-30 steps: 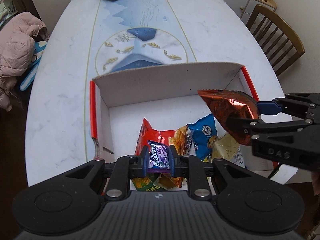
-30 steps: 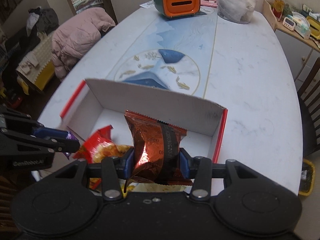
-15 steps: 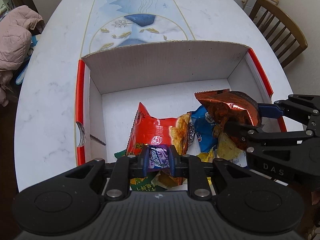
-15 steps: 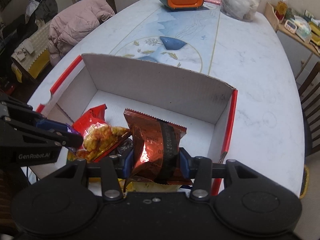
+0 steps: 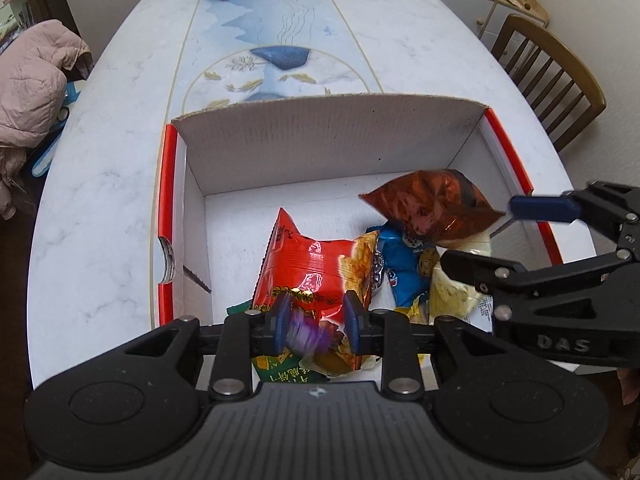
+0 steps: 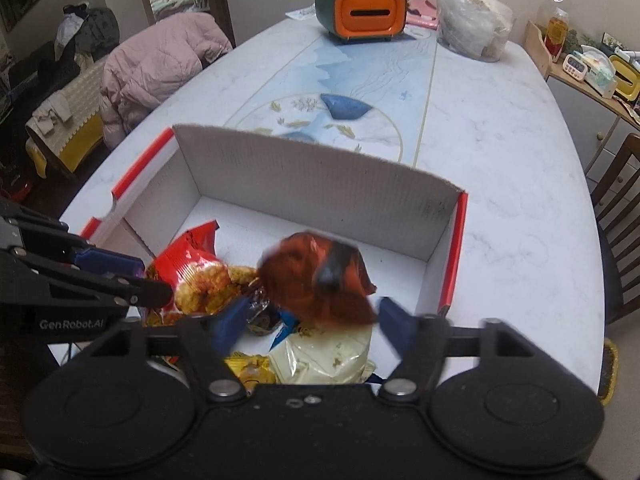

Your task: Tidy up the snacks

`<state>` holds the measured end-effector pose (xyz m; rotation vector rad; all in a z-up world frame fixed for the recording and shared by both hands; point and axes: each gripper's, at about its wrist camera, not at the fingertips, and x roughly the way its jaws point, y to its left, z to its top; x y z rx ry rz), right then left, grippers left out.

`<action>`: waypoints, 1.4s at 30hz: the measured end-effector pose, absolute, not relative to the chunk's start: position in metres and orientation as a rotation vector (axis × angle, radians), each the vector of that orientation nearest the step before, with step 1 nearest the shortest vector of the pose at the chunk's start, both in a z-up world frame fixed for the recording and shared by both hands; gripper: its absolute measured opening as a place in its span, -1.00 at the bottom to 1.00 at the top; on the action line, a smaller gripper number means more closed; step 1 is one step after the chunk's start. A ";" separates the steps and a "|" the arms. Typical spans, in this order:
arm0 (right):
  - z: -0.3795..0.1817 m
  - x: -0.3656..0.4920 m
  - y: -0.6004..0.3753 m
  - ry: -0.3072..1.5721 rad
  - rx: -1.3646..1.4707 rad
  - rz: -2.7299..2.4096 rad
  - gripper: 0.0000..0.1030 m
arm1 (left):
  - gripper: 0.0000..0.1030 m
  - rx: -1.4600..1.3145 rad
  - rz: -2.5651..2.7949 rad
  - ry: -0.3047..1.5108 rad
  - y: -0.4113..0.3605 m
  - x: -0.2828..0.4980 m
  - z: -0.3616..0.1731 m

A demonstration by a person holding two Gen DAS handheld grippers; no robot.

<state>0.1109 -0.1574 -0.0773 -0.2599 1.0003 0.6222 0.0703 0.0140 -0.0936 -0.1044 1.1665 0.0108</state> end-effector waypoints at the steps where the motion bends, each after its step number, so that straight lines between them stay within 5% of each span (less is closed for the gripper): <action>1: -0.074 0.110 -0.159 0.989 -0.251 0.622 0.66 | -0.46 -0.105 0.010 1.160 0.014 0.069 -0.092; 8: -0.055 0.102 -0.168 0.955 -0.197 0.622 0.84 | 0.04 -0.122 0.004 1.092 0.014 0.056 -0.074; 15: -0.033 0.087 -0.179 0.894 -0.147 0.634 0.98 | 0.26 -0.120 0.008 1.026 0.014 0.040 -0.054; 32: 0.000 0.043 -0.204 0.684 -0.027 0.610 0.99 | 0.87 -0.090 0.037 0.808 0.013 -0.011 -0.004; 42: -0.004 0.018 -0.204 0.652 0.042 0.563 0.99 | 0.92 -0.079 0.027 0.745 0.008 -0.029 0.002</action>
